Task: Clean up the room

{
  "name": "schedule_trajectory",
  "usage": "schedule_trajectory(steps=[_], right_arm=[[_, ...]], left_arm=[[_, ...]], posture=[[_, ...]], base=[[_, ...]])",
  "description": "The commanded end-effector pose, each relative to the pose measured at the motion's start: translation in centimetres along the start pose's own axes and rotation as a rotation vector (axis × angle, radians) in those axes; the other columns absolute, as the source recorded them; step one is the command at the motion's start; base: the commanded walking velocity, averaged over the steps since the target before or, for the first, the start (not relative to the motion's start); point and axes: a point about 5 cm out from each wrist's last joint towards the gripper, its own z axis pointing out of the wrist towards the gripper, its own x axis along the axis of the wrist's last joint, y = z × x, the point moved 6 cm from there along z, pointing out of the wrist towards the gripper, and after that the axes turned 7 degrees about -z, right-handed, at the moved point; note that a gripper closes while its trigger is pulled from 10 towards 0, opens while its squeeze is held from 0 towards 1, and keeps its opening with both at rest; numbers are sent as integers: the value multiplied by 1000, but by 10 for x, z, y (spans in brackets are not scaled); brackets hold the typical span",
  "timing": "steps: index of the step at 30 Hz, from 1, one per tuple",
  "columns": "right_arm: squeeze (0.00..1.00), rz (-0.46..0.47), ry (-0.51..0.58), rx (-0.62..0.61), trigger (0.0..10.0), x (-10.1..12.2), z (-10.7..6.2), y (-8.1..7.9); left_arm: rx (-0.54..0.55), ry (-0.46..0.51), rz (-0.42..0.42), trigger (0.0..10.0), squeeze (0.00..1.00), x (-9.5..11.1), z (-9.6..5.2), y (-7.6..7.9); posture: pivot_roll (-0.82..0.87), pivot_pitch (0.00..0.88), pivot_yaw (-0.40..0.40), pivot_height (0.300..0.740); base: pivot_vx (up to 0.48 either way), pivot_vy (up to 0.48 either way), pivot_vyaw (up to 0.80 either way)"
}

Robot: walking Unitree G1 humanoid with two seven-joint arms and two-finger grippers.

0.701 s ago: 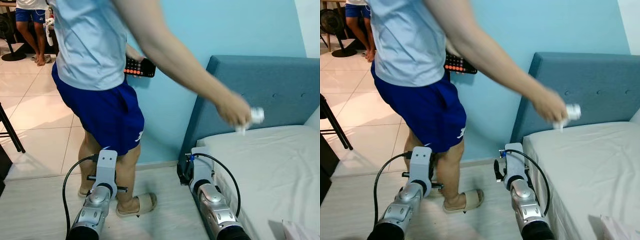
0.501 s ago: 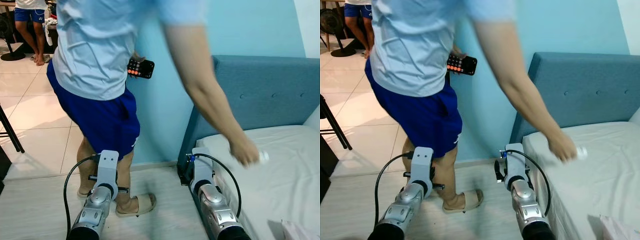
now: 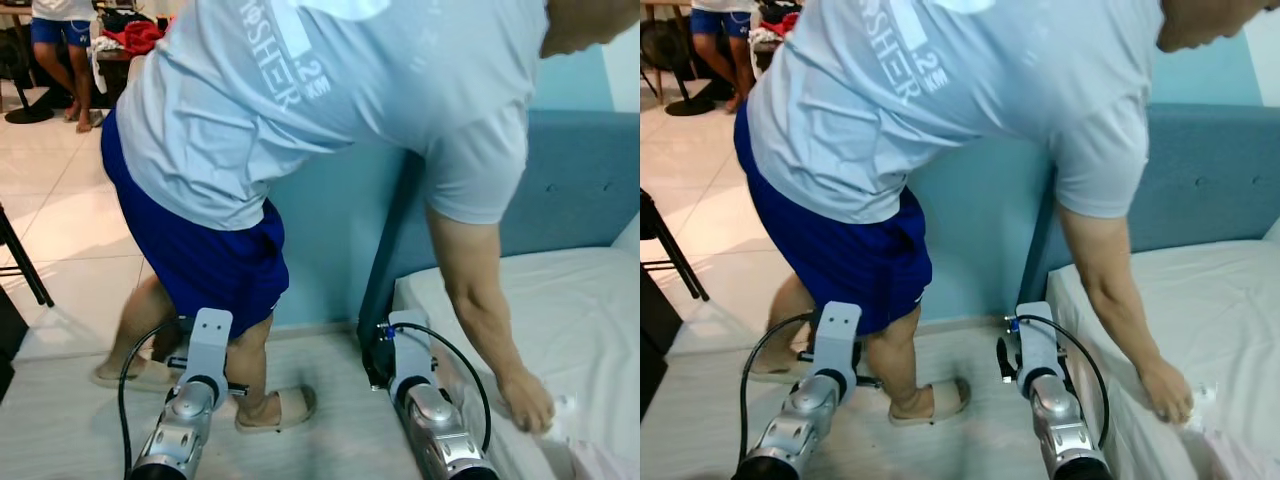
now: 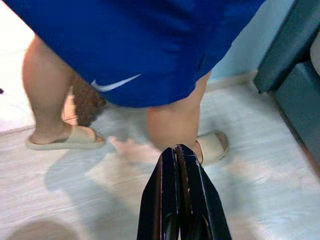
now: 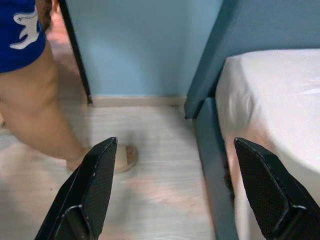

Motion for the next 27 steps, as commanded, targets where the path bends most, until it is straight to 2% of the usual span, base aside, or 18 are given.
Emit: schedule_trajectory(steps=[1,2,4,9,14,15,17,21,22,25,26,27], right_arm=[[0,33,-28,-43,10000,-11,-3,11],[0,40,-47,-55,10000,-17,-6,15],[0,37,-47,-58,10000,-18,-7,17],[0,38,-35,-66,10000,-14,-7,20],[0,51,-60,-84,10000,-20,-5,23],[0,45,-62,-102,10000,-19,-5,26],[0,55,-78,-103,10000,-21,-4,25],[0,23,-89,-98,10000,-23,-5,24],[0,45,-45,-86,10000,-12,-4,22],[0,50,-11,-95,10000,-3,-4,24],[0,73,-9,-103,10000,-2,-3,24],[0,83,-14,-109,10000,-3,-2,24]], left_arm=[[3,-29,-13,10000,0,-7,-1,-4],[42,-32,-58,10000,0,-7,-2,-12],[67,-28,-91,10000,0,-5,-3,-17],[68,-35,-113,10000,0,-5,-2,-17],[78,-33,-60,10000,0,-6,0,-15],[36,-38,-21,10000,0,-10,-1,-6],[6,-55,50,10000,0,-17,-2,0],[53,-78,4,10000,0,-22,-4,-9],[57,-77,-31,10000,0,-21,-5,-9],[42,-79,-23,10000,0,-21,-5,-6],[33,-75,12,10000,0,-20,-4,-4],[40,-57,-3,10000,0,-17,-4,-4]], posture=[[-4,0,-98,740],[-5,0,-84,740],[-20,0,-67,740],[-28,0,-87,740],[-14,0,-81,740],[-23,0,-102,740],[-16,0,-109,740],[-14,0,-93,740],[-24,0,-90,740],[-25,0,-104,740],[-17,0,-109,740],[-17,1,-96,740]], base=[[0,0,0],[0,0,0],[0,0,0],[0,0,0],[0,0,0],[0,0,0],[0,0,0],[0,0,0],[0,0,0],[0,0,0],[0,0,0],[0,0,0]])
